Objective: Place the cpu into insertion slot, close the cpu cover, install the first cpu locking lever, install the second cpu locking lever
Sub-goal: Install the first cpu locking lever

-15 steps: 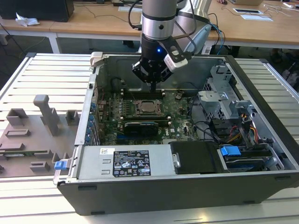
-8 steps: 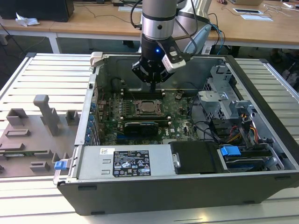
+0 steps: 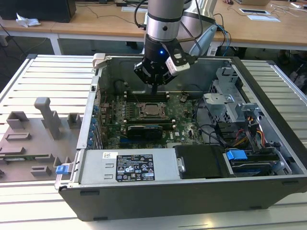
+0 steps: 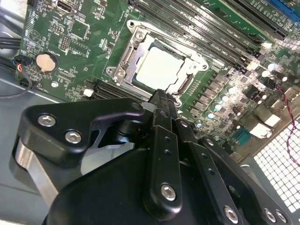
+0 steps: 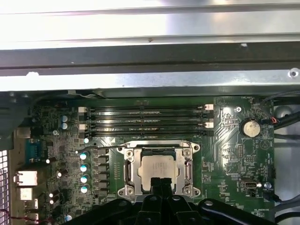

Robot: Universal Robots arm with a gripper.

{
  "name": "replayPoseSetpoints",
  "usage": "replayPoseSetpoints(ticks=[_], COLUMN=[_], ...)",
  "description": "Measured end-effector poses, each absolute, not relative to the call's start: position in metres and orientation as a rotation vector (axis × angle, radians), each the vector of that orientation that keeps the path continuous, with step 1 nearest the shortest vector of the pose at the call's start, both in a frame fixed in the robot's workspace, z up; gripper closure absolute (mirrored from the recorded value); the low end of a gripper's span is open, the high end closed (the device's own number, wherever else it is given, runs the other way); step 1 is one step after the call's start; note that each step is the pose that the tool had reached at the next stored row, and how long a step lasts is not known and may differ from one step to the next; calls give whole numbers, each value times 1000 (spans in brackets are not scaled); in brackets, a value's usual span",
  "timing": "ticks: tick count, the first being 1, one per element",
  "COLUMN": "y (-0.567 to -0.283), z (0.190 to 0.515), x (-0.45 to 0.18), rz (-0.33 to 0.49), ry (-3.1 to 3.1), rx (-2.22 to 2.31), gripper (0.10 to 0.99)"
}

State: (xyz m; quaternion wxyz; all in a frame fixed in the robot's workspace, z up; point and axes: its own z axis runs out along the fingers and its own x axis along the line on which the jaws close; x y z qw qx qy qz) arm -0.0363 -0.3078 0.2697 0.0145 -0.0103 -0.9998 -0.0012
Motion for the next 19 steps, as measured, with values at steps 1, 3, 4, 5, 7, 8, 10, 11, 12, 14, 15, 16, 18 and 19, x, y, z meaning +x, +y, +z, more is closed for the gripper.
replayPoseSetpoints(ticks=[1, 3, 4, 5, 7, 8, 10, 11, 12, 14, 15, 16, 18, 19], y=[-308, -308, -308, -308, -307, -307, -307, -307, -307, -307, -307, -307, -307, -307], z=[270, 272, 273, 274, 279, 279, 279, 279, 279, 279, 279, 279, 279, 279], x=[-37, -38, -38, -38, -38, -38, -38, -38, -39, -42, -44, -47, -50, -53], rz=[-4, -4, -4, -4, -4, -5, -4, -4, -4, -4, -4, -4, -4, -4], ry=[-3113, -3114, -3114, -3114, -3114, -3114, -3114, -3114, -3114, -3114, -3114, -3114, -3114, -3114], rx=[-32, -32, -32, -32, -32, -32, -32, -32, -33, -32, -32, -32, -32, -32], gripper=[980, 980, 980, 980, 980, 980, 980, 980, 980, 980, 980, 980, 980, 980])
